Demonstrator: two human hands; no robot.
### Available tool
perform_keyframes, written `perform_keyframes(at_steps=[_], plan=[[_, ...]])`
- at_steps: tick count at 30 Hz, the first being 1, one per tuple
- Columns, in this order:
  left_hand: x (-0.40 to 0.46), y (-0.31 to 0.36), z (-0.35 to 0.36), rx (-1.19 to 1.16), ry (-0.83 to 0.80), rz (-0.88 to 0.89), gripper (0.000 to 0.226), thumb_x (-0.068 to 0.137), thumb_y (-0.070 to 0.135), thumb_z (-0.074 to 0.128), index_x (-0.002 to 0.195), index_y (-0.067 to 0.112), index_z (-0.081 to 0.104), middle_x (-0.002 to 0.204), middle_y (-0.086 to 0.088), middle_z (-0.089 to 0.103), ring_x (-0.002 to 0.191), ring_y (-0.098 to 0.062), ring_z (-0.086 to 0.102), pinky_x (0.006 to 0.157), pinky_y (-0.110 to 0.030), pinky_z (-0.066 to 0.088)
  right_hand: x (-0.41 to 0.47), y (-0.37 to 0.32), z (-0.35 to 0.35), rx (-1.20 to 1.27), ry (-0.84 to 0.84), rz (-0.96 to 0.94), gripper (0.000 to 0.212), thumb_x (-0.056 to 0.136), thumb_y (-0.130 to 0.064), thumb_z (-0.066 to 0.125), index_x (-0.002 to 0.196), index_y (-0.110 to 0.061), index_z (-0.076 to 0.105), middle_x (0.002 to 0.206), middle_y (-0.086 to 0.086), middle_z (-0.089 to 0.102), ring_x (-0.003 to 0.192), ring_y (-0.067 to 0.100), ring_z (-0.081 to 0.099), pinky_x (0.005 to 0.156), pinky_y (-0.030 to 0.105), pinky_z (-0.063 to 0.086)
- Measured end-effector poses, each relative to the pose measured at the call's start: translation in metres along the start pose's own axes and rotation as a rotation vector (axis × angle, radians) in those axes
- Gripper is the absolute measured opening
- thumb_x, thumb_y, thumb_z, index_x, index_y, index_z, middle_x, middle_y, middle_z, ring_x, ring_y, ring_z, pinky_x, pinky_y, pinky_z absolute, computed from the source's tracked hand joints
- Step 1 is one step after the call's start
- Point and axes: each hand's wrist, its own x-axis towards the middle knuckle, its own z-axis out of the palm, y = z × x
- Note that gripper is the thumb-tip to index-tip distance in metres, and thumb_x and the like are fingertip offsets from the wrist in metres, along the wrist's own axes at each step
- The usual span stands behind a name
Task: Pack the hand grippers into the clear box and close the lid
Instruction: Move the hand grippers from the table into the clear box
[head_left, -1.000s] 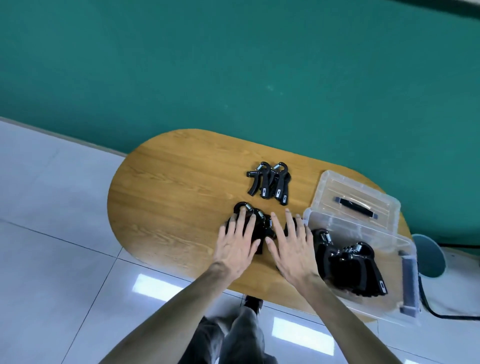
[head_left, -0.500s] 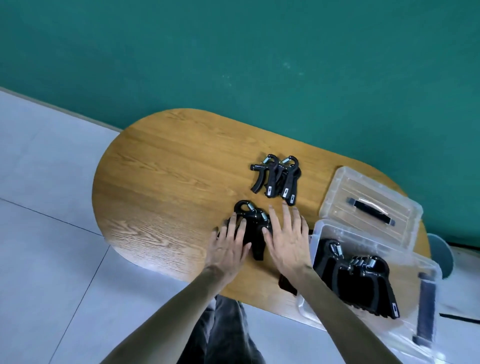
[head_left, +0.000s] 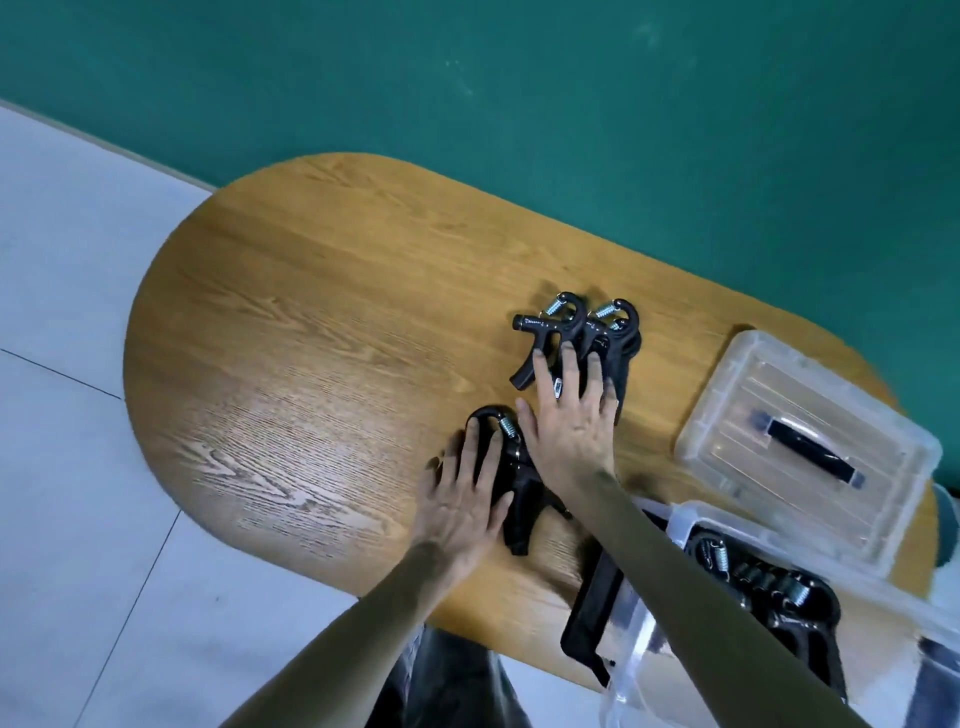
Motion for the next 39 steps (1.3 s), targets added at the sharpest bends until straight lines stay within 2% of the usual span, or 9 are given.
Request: perform_keyframes(at_steps=[4, 8, 11, 14, 19, 25, 29, 34, 39], plan=[[0.012, 0.000, 0.008, -0.084, 0.039, -0.007, 0.075, 0.102, 0.058, 0.011, 0.156, 0.022, -0.027, 0.164, -0.011, -0.030, 0.154, -0.035, 0.010, 0.119, -0.055, 0.029, 0.047, -0.002, 0.005, 0.027, 0.018, 0.044, 0.071, 0.102, -0.057, 0.022, 0.162, -0.026, 0.002, 0.170, 0.011, -0.004, 0.154, 0.042, -0.002, 0.123, 0.061, 0.012], [0.016, 0.006, 0.011, -0.163, 0.090, -0.042, 0.075, 0.103, 0.049, 0.020, 0.156, 0.023, -0.027, 0.164, -0.007, -0.033, 0.155, -0.032, 0.007, 0.120, -0.053, 0.027, 0.072, -0.013, 0.017, 0.026, 0.002, 0.101, 0.081, 0.100, -0.059, 0.032, 0.160, -0.027, -0.011, 0.167, 0.010, -0.022, 0.152, 0.046, -0.012, 0.122, 0.064, 0.011], [0.015, 0.012, 0.015, -0.211, 0.136, -0.078, 0.077, 0.101, 0.043, 0.025, 0.158, 0.024, -0.023, 0.166, -0.008, -0.028, 0.151, -0.033, 0.022, 0.114, -0.054, 0.036, 0.076, -0.020, 0.029, -0.010, -0.016, 0.109, 0.095, 0.094, -0.059, 0.044, 0.159, -0.027, -0.017, 0.163, 0.009, -0.032, 0.150, 0.048, -0.019, 0.120, 0.067, 0.008], [0.017, 0.012, 0.017, -0.218, 0.204, -0.079, 0.080, 0.098, 0.042, 0.031, 0.160, 0.023, -0.014, 0.168, -0.011, -0.019, 0.127, -0.031, 0.047, 0.099, -0.048, 0.047, 0.078, -0.021, 0.033, 0.008, 0.039, 0.124, 0.094, 0.091, -0.052, 0.057, 0.161, -0.028, 0.000, 0.168, 0.008, -0.020, 0.151, 0.049, -0.011, 0.117, 0.070, 0.019], [0.022, 0.005, 0.018, -0.194, 0.270, -0.055, 0.085, 0.097, 0.038, 0.044, 0.161, 0.022, -0.009, 0.168, -0.015, -0.016, 0.108, -0.029, 0.052, 0.089, -0.046, 0.049, 0.081, -0.020, 0.032, 0.014, 0.083, 0.135, 0.081, 0.090, -0.034, 0.063, 0.159, -0.028, 0.020, 0.170, 0.005, -0.006, 0.152, 0.048, 0.001, 0.111, 0.070, 0.030], [0.021, 0.002, 0.018, -0.218, 0.268, -0.055, 0.082, 0.098, 0.039, 0.042, 0.162, 0.022, -0.007, 0.168, -0.016, -0.016, 0.113, -0.030, 0.052, 0.095, -0.048, 0.047, 0.076, -0.014, 0.034, -0.005, 0.104, 0.099, 0.078, 0.092, -0.014, 0.058, 0.160, -0.028, 0.022, 0.171, 0.003, -0.009, 0.154, 0.044, -0.004, 0.111, 0.067, 0.032], [0.015, -0.005, 0.014, -0.240, 0.203, -0.063, 0.083, 0.096, 0.039, 0.035, 0.159, 0.024, -0.017, 0.166, -0.012, -0.026, 0.122, -0.030, 0.047, 0.101, -0.047, 0.044, 0.069, -0.007, 0.030, -0.071, 0.057, 0.062, 0.078, 0.098, -0.016, 0.054, 0.162, -0.031, 0.010, 0.169, 0.004, -0.016, 0.154, 0.043, -0.002, 0.110, 0.061, 0.034], [0.006, -0.015, -0.005, -0.199, 0.142, -0.071, 0.085, 0.094, 0.041, 0.026, 0.151, 0.026, -0.035, 0.159, -0.009, -0.041, 0.128, -0.029, 0.036, 0.107, -0.045, 0.037, 0.053, -0.007, 0.010, -0.083, 0.070, 0.080, 0.080, 0.097, -0.019, 0.056, 0.162, -0.029, 0.010, 0.169, 0.006, -0.015, 0.151, 0.044, 0.013, 0.108, 0.058, 0.035], [-0.008, -0.015, -0.027, -0.151, 0.146, -0.086, 0.085, 0.102, 0.039, 0.032, 0.151, 0.025, -0.036, 0.157, -0.009, -0.045, 0.130, -0.029, 0.033, 0.109, -0.047, 0.037, 0.025, -0.016, -0.016, -0.076, 0.113, 0.051, 0.079, 0.098, -0.017, 0.056, 0.162, -0.028, 0.012, 0.168, 0.009, -0.019, 0.147, 0.044, 0.019, 0.107, 0.054, 0.034]])
